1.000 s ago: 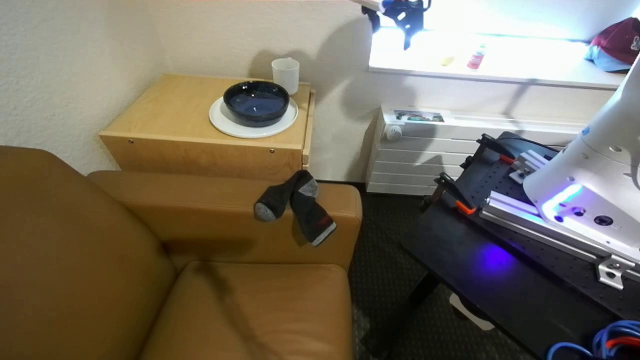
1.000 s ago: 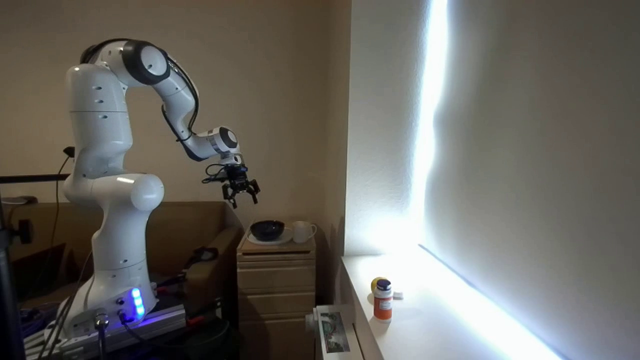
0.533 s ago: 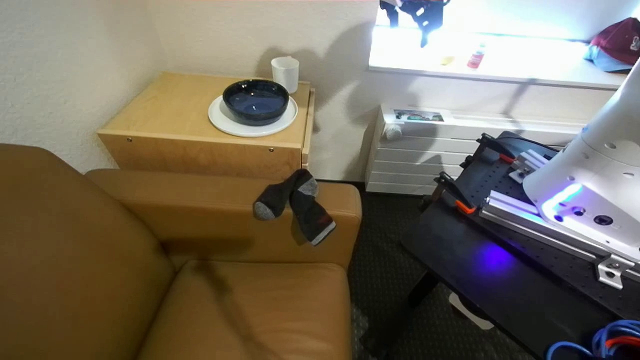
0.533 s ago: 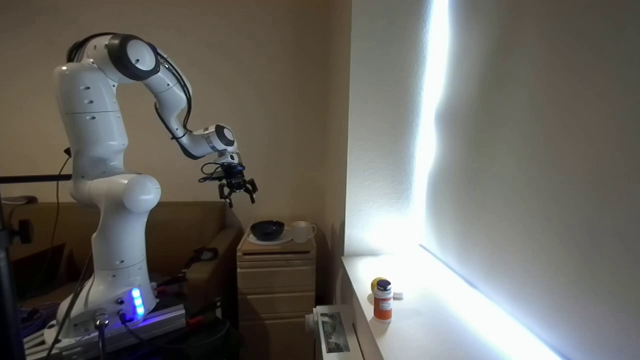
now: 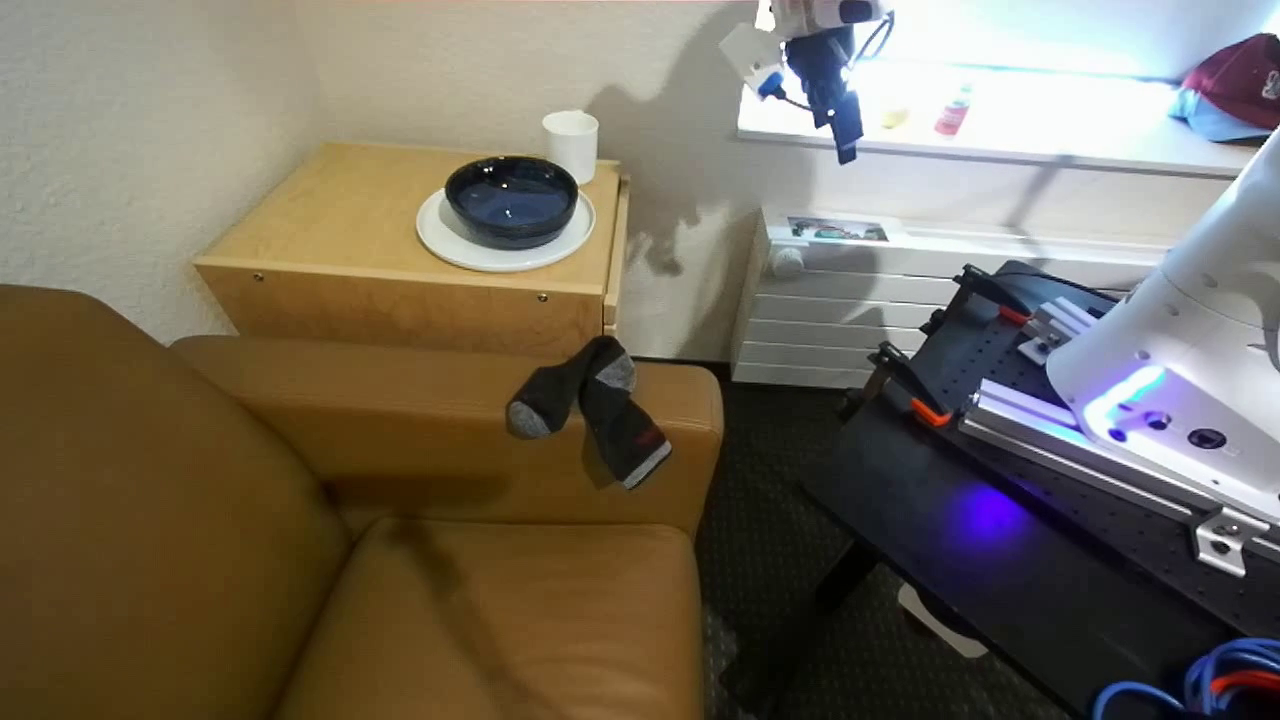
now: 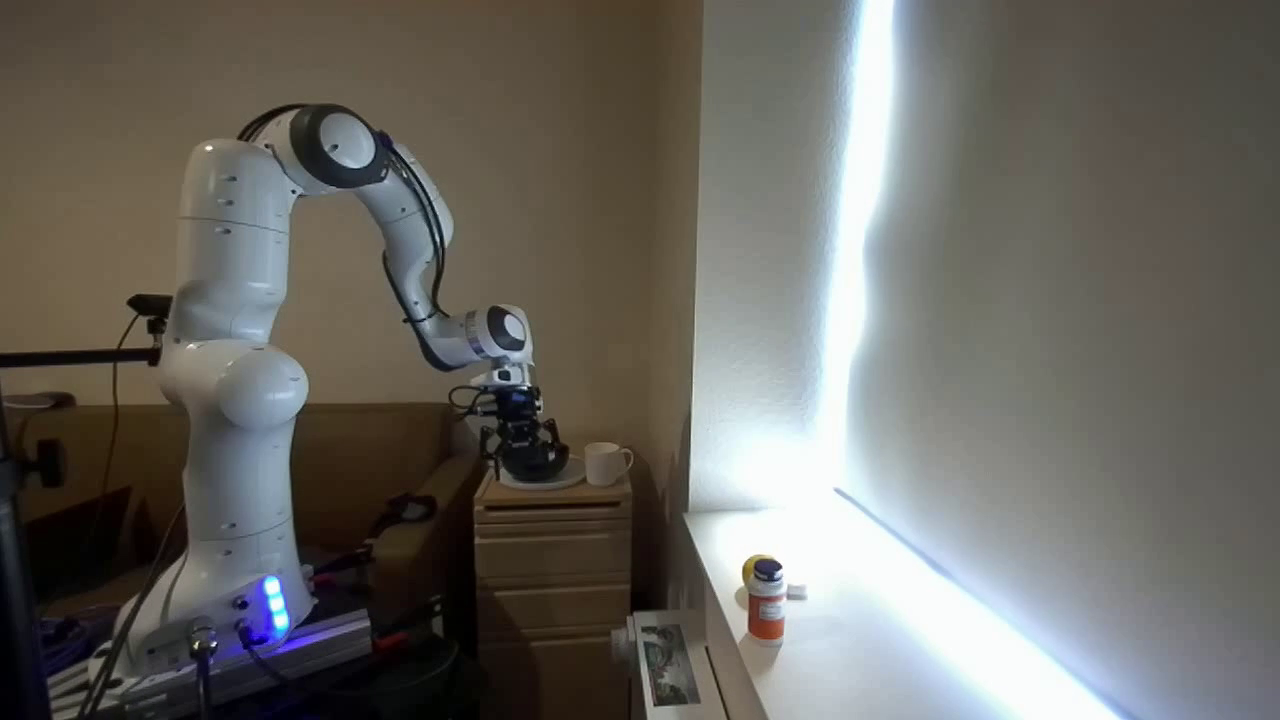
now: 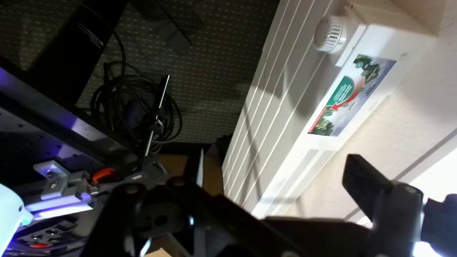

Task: Put the mug on the nightstand and put the lemon in the bowl on the plate

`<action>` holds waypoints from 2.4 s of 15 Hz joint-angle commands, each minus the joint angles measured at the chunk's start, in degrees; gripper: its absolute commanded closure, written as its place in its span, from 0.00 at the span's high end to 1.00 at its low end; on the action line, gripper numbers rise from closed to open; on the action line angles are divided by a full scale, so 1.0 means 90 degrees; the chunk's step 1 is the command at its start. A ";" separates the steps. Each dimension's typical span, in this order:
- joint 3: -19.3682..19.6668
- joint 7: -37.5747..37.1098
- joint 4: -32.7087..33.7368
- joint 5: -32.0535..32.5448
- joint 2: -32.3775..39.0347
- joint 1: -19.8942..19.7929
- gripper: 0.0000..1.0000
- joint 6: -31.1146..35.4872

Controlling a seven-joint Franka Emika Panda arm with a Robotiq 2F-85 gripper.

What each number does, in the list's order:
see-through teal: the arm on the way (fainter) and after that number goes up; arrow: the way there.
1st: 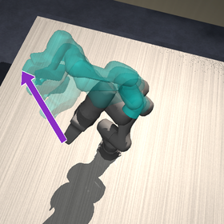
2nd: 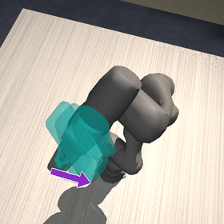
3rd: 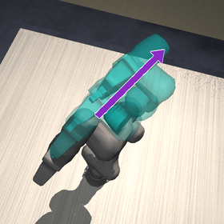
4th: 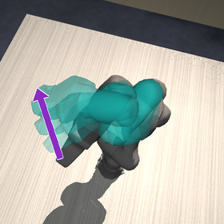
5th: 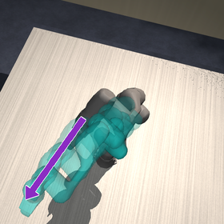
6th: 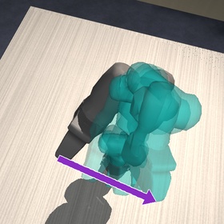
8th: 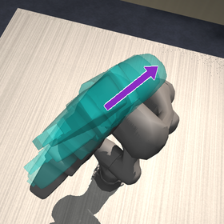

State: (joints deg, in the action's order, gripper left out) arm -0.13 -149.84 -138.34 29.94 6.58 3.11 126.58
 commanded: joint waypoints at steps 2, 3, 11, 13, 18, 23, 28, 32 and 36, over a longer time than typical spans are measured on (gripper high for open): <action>0.0890 0.0252 0.0663 -0.0500 0.1332 -0.0767 1.00 0.0874; 0.0940 0.0617 0.0890 -0.0996 0.1602 -0.0922 1.00 0.1111; 0.1435 -0.0135 0.0868 -0.0572 0.1470 -0.0572 1.00 0.0669; 0.1759 0.0281 0.0962 -0.0939 0.1474 -0.1004 1.00 0.0802; 0.2456 0.0853 0.1777 -0.2041 0.1763 -0.1981 1.00 0.0524; 0.2594 0.0852 0.2067 -0.2836 0.1770 -0.2183 1.00 0.0275; 0.2379 0.0348 0.2807 -0.3896 0.2184 -0.2420 1.00 -0.0090; 0.2348 0.0148 0.3753 -0.5163 0.2591 -0.2756 1.00 -0.0337; 0.3345 0.0043 0.4742 -0.6847 0.3556 -0.2267 1.00 -0.0223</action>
State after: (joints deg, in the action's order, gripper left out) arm 23.37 -149.42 -103.47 -21.22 30.59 -20.63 125.51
